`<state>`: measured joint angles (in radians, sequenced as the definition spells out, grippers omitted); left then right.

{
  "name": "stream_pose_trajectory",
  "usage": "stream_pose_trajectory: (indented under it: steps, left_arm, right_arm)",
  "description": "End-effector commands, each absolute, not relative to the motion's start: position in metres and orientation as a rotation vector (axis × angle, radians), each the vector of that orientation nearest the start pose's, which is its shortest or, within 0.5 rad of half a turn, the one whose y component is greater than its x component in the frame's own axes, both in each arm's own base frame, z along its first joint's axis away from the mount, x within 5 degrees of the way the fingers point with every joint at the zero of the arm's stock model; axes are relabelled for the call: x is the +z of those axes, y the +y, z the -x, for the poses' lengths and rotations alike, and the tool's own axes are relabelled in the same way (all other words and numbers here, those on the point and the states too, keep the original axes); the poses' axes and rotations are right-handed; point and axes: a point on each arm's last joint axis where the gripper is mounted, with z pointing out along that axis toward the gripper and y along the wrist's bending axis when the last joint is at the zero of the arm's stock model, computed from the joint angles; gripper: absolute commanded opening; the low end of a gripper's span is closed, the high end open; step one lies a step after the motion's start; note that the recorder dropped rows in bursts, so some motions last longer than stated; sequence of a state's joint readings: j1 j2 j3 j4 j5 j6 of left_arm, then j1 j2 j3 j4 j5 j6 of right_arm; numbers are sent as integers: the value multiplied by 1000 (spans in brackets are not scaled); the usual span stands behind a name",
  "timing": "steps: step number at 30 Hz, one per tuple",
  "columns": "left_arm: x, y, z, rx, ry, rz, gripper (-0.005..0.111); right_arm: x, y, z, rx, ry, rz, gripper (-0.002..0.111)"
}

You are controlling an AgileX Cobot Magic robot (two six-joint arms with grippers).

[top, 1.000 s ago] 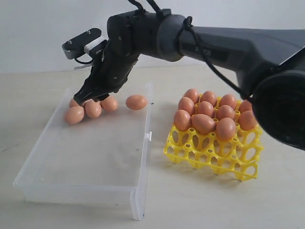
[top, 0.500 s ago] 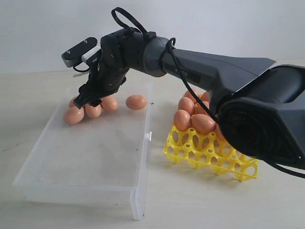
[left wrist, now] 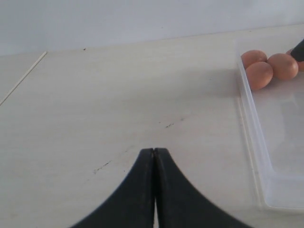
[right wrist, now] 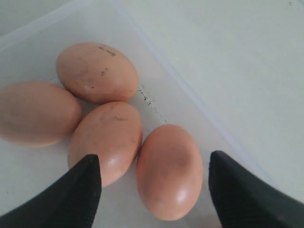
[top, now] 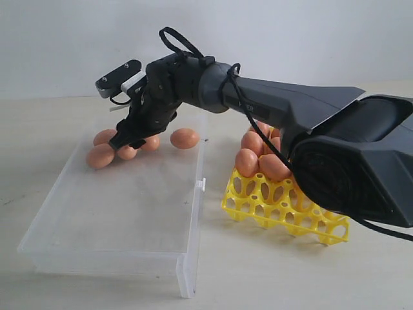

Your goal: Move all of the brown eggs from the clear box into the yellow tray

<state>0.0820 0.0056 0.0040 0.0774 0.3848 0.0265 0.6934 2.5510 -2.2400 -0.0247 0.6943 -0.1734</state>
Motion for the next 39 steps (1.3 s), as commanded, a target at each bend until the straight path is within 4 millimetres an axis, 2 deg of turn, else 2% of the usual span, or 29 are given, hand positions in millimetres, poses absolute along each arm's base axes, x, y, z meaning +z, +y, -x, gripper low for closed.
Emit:
stream_pose_trajectory:
  steps: [1, 10, 21, 24, 26, 29, 30, 39]
  left_arm:
    - [179, 6, -52, 138, 1863, 7, 0]
    - [179, 6, -52, 138, 1863, 7, 0]
    - [179, 6, -52, 138, 1863, 7, 0]
    - [179, 6, -52, 138, 1863, 7, 0]
    - [179, 6, -52, 138, 1863, 7, 0]
    - [179, 6, -52, 138, 1863, 7, 0]
    - [179, 6, -52, 138, 1863, 7, 0]
    - [179, 6, -52, 138, 1863, 7, 0]
  right_arm:
    - [143, 354, -438, 205, 2249, 1034, 60]
    - [121, 356, -437, 235, 2291, 1036, 57]
    - [112, 358, -439, 253, 2282, 1020, 55]
    - [111, 359, -438, 268, 2286, 1010, 46]
    - [112, 359, -439, 269, 2281, 1007, 33]
    - [118, 359, -439, 272, 2273, 1004, 4]
    - [120, 360, -439, 279, 2270, 999, 0]
    - [143, 355, -430, 283, 2331, 1033, 0]
